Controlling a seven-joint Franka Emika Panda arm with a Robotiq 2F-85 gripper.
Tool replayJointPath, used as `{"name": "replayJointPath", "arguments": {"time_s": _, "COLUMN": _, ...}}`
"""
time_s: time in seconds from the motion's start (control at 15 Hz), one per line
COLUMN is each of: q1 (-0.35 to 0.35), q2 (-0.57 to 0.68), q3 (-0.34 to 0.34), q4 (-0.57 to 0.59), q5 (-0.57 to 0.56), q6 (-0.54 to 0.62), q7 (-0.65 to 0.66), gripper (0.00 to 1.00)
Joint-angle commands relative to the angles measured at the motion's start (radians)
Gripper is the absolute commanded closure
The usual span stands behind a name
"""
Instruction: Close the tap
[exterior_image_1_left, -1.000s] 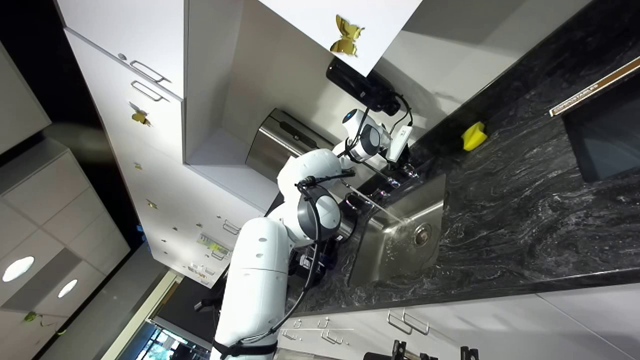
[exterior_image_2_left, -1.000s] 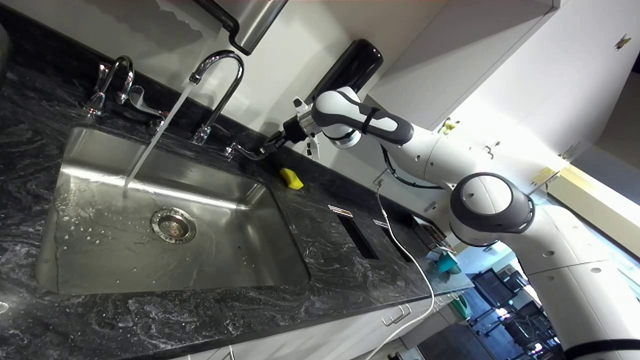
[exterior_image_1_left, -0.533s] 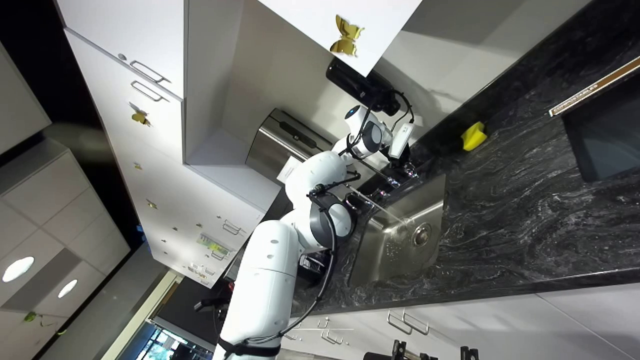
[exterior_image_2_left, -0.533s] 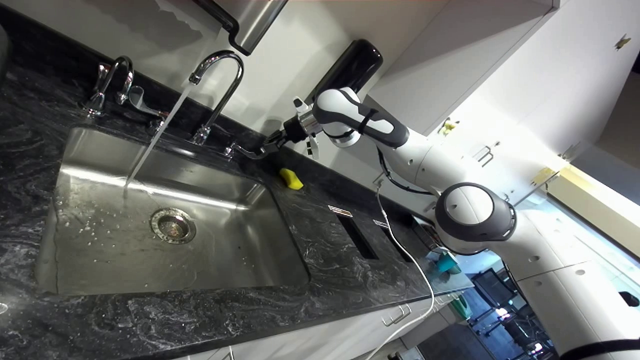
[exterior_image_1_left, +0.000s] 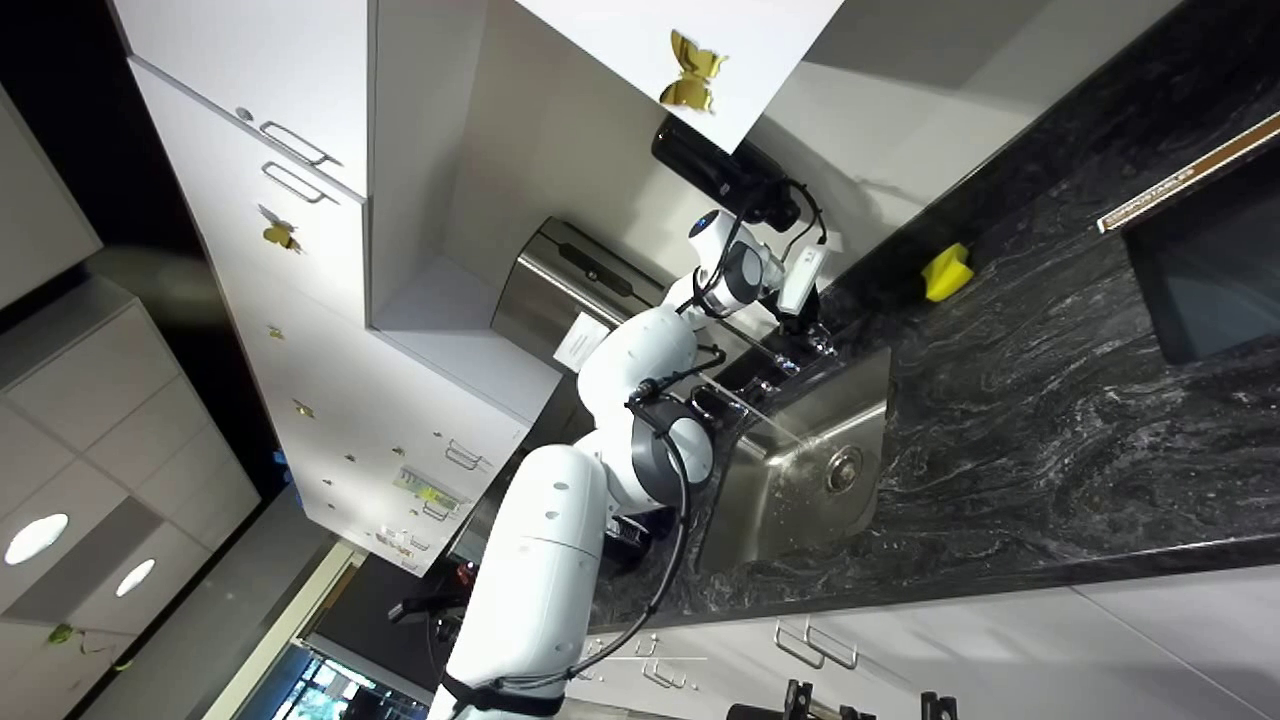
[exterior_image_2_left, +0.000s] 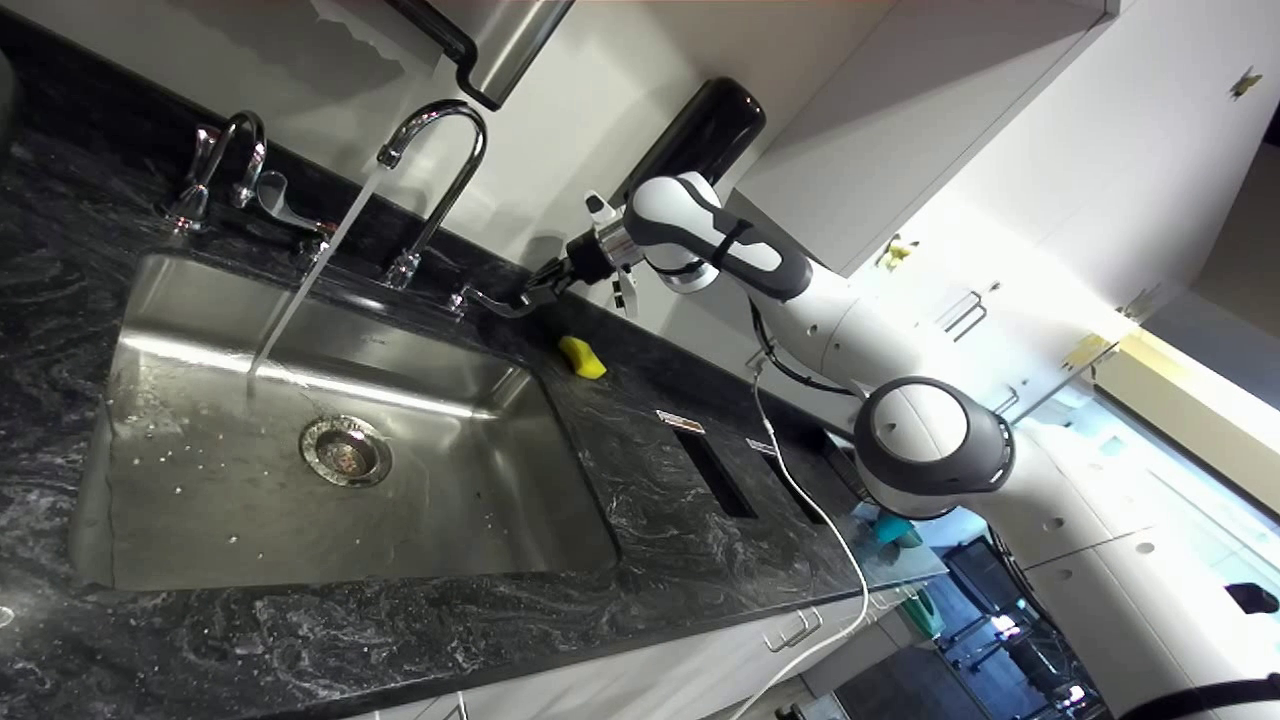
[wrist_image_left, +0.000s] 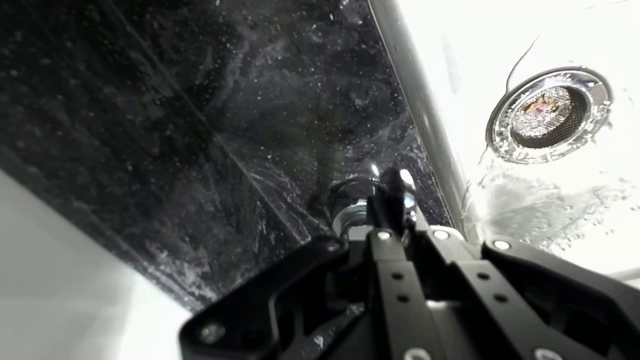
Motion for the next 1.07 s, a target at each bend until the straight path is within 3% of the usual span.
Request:
{"name": "replayJointPath", "arguments": {"time_s": 0.0, "q1": 0.03, "q2": 0.036, "q3": -0.017, "q4": 0.076, "q5": -0.027, "q6": 0.03, "q7": -0.008, "gripper": 0.98}}
{"name": "replayJointPath", "arguments": {"time_s": 0.8, "q1": 0.055, "q2": 0.043, "q3": -0.078, "q4": 0.097, "q5": -0.074, "q6": 0.102, "q7": 0.037, "gripper": 0.98}}
{"name": "replayJointPath", "arguments": {"time_s": 0.87, "q1": 0.056, "q2": 0.04, "q3": -0.08, "q4": 0.095, "q5": -0.072, "q6": 0.095, "q7": 0.041, "gripper": 0.75}}
{"name": "replayJointPath", "arguments": {"time_s": 1.0, "q1": 0.062, "q2": 0.036, "q3": -0.091, "q4": 0.091, "q5": -0.082, "q6": 0.102, "q7": 0.05, "gripper": 0.59}}
